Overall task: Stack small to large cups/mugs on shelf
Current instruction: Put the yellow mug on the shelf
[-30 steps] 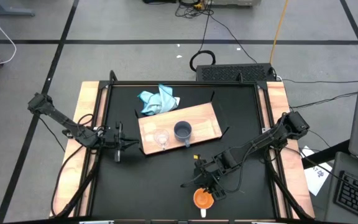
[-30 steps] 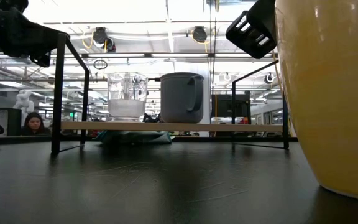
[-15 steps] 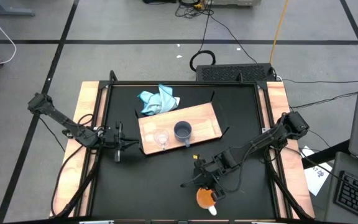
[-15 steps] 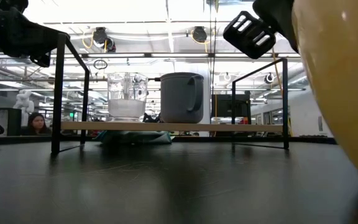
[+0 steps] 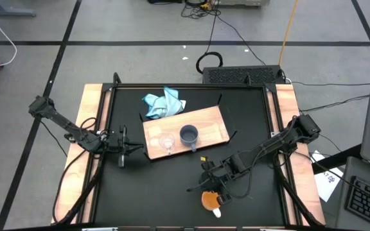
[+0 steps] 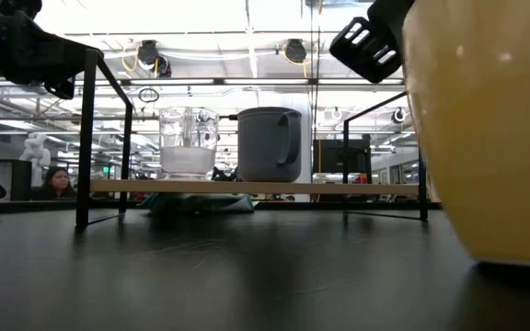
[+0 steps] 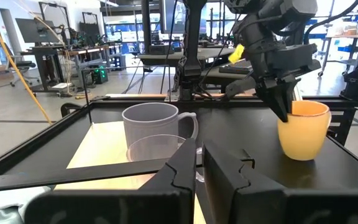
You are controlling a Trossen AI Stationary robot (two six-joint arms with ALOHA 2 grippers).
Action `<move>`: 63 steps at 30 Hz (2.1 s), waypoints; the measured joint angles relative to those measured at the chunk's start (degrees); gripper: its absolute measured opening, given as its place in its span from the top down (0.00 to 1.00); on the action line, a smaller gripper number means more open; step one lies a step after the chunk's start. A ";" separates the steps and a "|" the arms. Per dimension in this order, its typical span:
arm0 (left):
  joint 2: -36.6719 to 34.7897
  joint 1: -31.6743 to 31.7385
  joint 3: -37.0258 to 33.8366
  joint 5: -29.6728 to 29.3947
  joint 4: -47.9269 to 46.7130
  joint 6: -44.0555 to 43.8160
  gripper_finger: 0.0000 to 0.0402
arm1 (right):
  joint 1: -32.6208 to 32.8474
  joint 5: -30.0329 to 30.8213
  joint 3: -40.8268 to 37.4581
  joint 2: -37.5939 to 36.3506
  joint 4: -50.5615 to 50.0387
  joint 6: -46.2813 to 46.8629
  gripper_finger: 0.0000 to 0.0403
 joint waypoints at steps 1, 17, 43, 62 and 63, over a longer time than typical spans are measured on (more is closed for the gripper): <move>0.00 0.00 0.00 0.00 0.01 0.00 0.92 | 0.00 1.00 0.00 -0.49 -0.60 -0.04 0.99; 0.00 0.00 0.00 0.00 -0.03 0.31 0.92 | 1.25 10.98 0.00 -9.41 -3.39 -2.36 0.99; 0.00 0.00 0.00 0.00 -0.08 1.33 0.92 | -5.66 13.09 0.09 -21.36 -17.51 1.45 0.99; 0.00 0.00 0.00 -0.02 -0.08 1.68 0.92 | -17.13 5.14 0.09 -21.29 -21.45 -3.65 0.99; 0.00 0.00 0.00 -0.02 -0.08 1.68 0.92 | -17.13 5.12 0.09 -21.29 -21.45 -3.65 0.99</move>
